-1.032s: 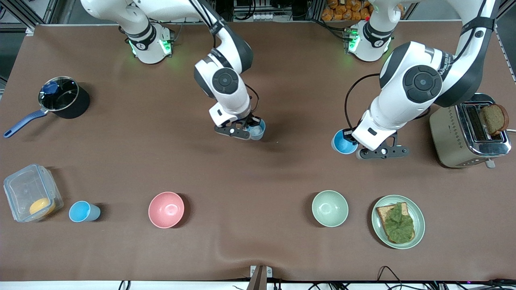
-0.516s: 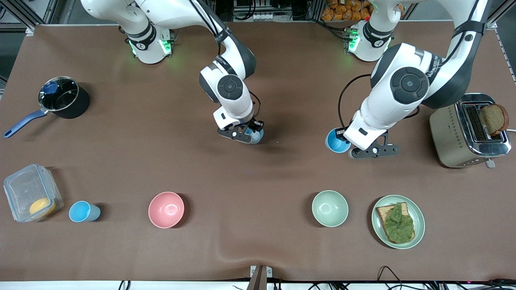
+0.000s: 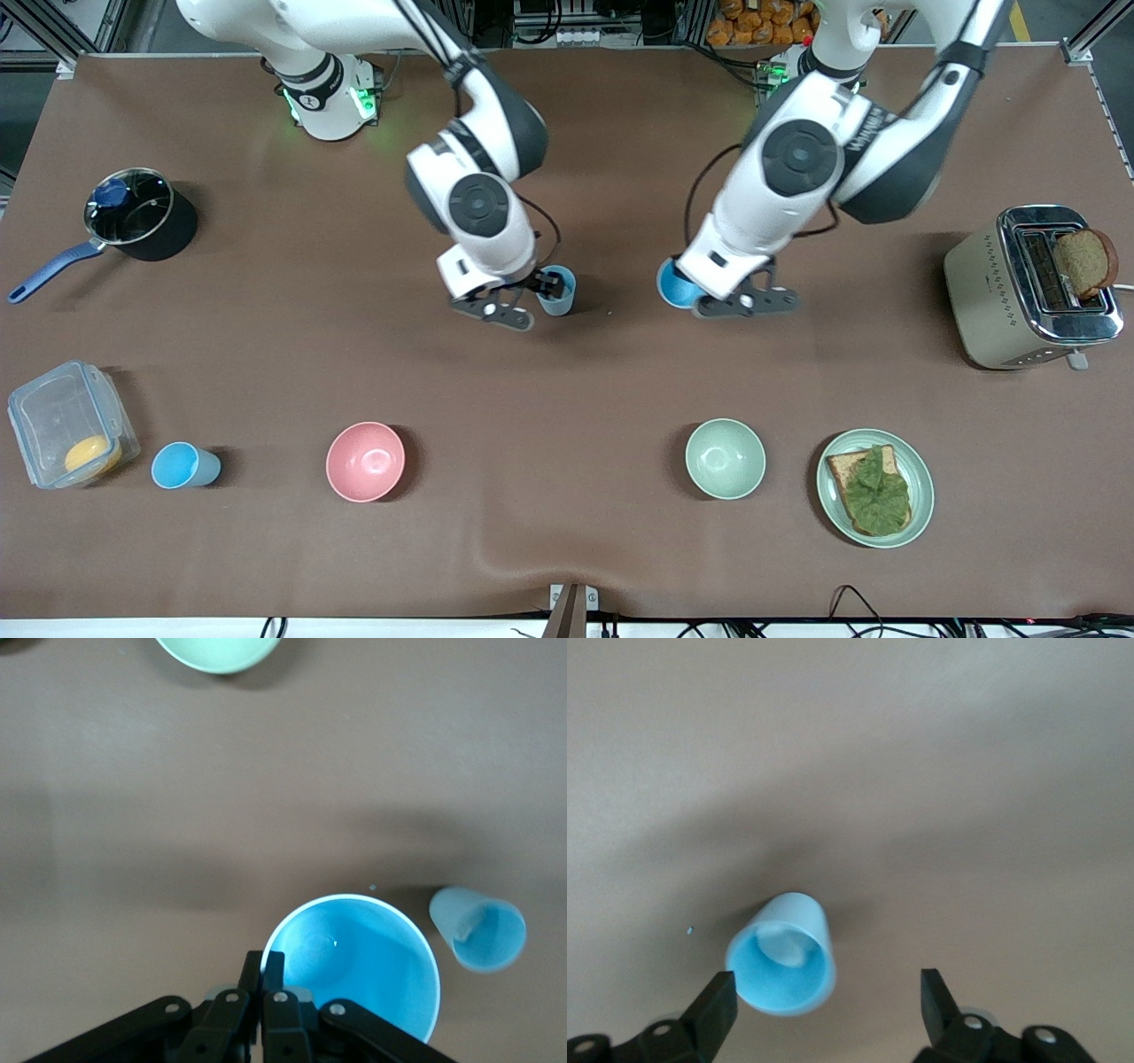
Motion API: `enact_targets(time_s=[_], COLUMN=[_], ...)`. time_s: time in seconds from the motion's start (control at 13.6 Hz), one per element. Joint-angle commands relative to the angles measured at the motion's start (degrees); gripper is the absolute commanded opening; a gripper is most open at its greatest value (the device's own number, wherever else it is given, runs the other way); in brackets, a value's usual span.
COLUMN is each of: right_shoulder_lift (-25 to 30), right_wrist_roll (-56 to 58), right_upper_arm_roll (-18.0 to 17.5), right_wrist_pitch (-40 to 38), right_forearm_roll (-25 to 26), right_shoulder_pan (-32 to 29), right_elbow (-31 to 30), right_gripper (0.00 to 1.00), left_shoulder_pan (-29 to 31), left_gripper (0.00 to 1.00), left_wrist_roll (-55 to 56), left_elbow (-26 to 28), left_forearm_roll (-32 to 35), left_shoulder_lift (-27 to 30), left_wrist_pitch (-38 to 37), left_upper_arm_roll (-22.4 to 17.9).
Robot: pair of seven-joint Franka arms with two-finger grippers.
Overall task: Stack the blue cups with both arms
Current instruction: 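Carry both blue cups toward the table centre, right gripper setting its cup down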
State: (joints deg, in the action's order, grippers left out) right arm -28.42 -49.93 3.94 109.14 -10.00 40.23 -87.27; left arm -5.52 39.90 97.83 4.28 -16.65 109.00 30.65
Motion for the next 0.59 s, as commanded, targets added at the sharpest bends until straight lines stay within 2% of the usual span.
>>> enact_targets(time_s=[0.0, 0.22, 0.52], right_shoulder_lift=[3.9, 8.5, 14.7], right_wrist_roll=[7.7, 16.4, 27.8], right_upper_arm_roll=[-0.7, -0.7, -0.7], right_wrist_pitch=[-5.8, -9.5, -15.7], right_forearm_roll=[-0.4, 1.7, 1.7], right_shoulder_pan=[-5.9, -11.0, -19.2], right_elbow=[2.1, 1.8, 1.4], right_gripper=[0.97, 0.98, 1.0], left_shoulder_pan=[-2.7, -7.8, -14.1], left_gripper=[0.0, 0.0, 0.0], left_wrist_roll=[2.8, 8.8, 16.7], left_elbow=[0.1, -0.4, -0.4], left_forearm_roll=[-2.3, -2.4, -1.2], left_shoulder_lift=[-1.1, -3.4, -8.0], left_wrist_pitch=[0.9, 5.3, 12.9], left_upper_arm_roll=[-0.2, -0.2, -0.7])
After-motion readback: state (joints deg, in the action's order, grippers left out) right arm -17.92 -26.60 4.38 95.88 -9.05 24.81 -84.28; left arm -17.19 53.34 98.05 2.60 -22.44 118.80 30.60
